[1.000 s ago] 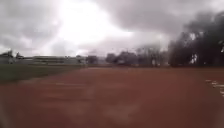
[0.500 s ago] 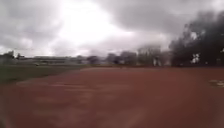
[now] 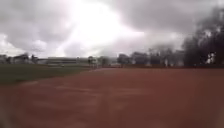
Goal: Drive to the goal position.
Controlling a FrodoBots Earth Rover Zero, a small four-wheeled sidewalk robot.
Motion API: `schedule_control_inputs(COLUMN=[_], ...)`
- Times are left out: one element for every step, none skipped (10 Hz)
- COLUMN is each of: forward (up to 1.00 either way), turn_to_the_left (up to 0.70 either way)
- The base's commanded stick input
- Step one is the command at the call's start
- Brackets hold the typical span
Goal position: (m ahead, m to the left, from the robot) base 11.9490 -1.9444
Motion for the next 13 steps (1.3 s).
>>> schedule_control_inputs(forward=[0.7, 0.7, 0.7, 0.7, 0.7, 0.7, 0.7, 0.7, 0.7, 0.7, 0.7, 0.7, 0.7], turn_to_the_left=[0.0, 0.0, 0.0, 0.0, 0.0, 0.0, 0.0, 0.12, 0.29, 0.24, 0.06, 0.0, 0.0])
